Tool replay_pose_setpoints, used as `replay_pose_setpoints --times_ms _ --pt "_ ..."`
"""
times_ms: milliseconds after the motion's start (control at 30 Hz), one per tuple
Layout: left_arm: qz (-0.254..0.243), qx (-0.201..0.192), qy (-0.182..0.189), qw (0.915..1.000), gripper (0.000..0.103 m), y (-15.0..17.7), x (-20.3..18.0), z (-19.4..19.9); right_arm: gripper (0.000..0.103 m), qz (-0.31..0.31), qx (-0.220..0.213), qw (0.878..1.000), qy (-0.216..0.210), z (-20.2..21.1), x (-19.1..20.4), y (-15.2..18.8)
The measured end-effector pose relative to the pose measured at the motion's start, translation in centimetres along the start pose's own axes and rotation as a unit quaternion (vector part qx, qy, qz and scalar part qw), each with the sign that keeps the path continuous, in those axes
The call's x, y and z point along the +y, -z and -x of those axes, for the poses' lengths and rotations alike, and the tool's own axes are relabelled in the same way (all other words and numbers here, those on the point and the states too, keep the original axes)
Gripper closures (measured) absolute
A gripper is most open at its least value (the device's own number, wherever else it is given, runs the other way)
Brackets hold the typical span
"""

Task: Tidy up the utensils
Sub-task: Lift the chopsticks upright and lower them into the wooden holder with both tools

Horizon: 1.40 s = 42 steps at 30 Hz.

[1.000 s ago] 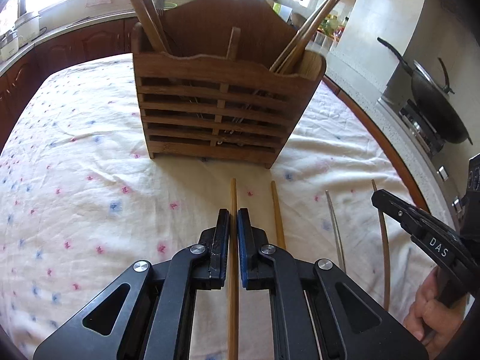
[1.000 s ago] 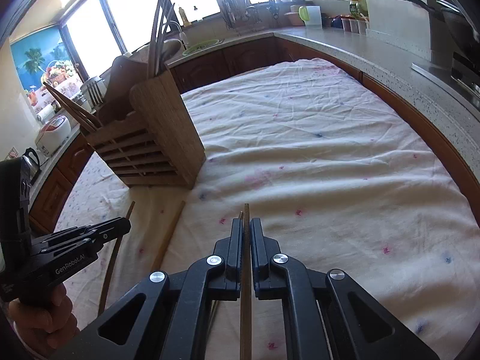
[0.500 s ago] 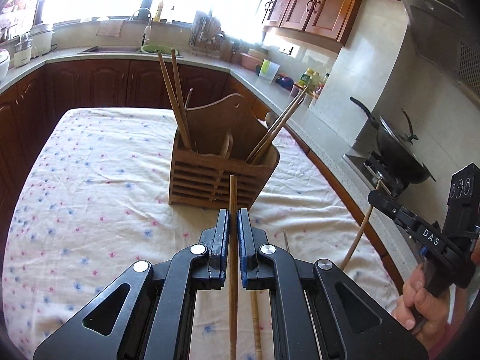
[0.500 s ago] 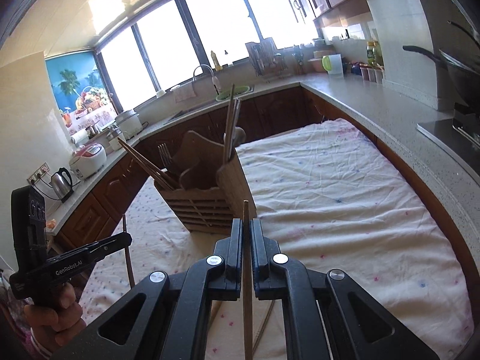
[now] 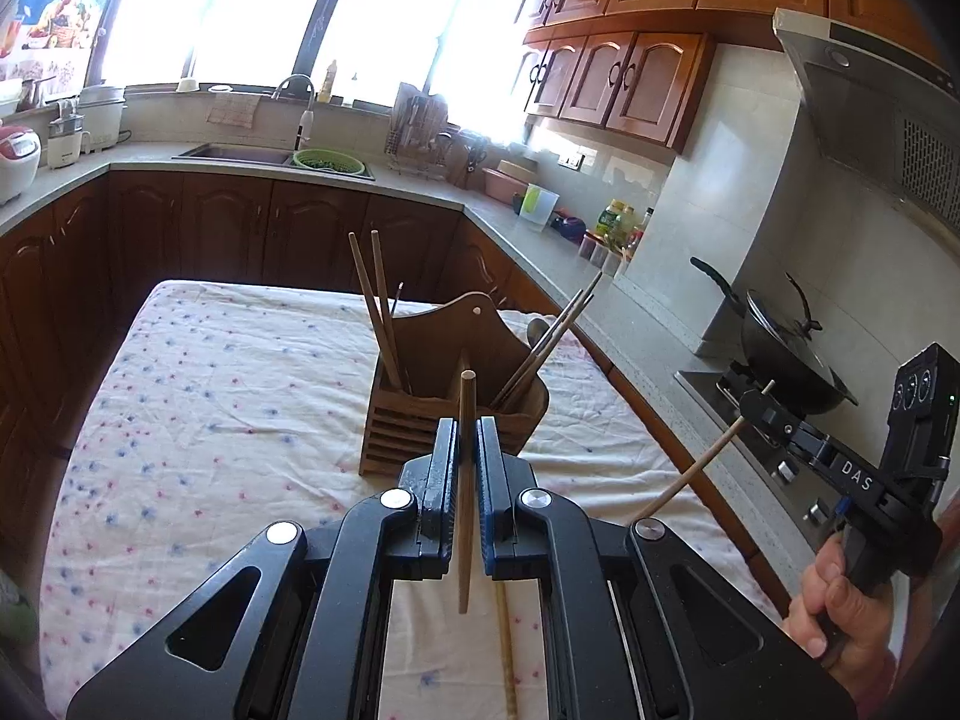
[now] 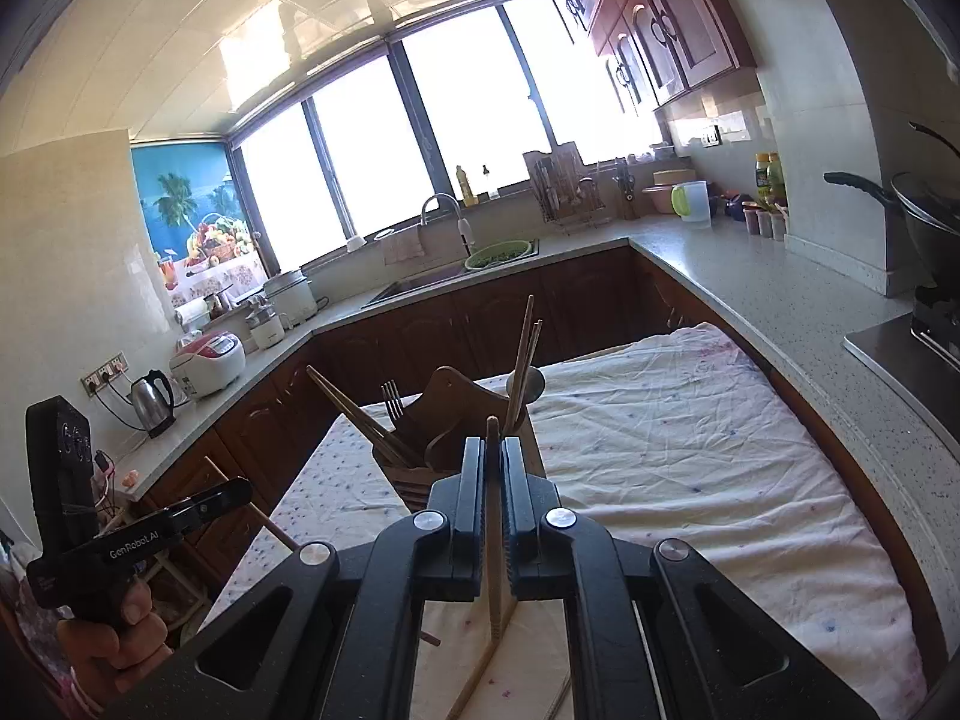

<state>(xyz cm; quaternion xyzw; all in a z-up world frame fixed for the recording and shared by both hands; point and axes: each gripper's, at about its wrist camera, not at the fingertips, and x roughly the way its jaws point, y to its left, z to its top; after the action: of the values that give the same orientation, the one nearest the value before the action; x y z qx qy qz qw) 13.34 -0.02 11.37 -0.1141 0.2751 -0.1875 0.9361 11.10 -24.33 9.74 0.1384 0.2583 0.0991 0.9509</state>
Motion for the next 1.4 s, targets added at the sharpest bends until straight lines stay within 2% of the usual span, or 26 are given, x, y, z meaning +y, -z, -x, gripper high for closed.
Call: replay_pose_setpoints --times_ms 433,833,1100,1233,1400 --pt "0.001 -0.03 -0.012 0.9995 0.098 -2.1 0.4 0.5 0.098 0.0 -0.015 1.0 -0.008 -0.5 0.3 -1.4" --pt "-0.028 -0.098 -0.035 0.9942 0.098 -7.9 -0.6 0.0 0.098 0.018 -0.069 0.997 -0.014 -2.0 1.8 -6.2" --pt "-0.01 -0.142 -0.063 0.9879 0.098 -11.1 0.2 -1.9 0.098 0.011 -0.102 0.995 -0.007 -4.2 1.8 -9.0" --pt "0.009 -0.143 -0.075 0.9869 0.098 -11.4 1.0 -4.0 0.098 -0.004 -0.105 0.994 0.0 -5.8 1.3 -9.5" --pt "0.03 -0.132 -0.081 0.9875 0.098 -10.2 2.1 -6.3 0.098 -0.024 -0.1 0.995 0.008 -7.8 0.2 -8.7"
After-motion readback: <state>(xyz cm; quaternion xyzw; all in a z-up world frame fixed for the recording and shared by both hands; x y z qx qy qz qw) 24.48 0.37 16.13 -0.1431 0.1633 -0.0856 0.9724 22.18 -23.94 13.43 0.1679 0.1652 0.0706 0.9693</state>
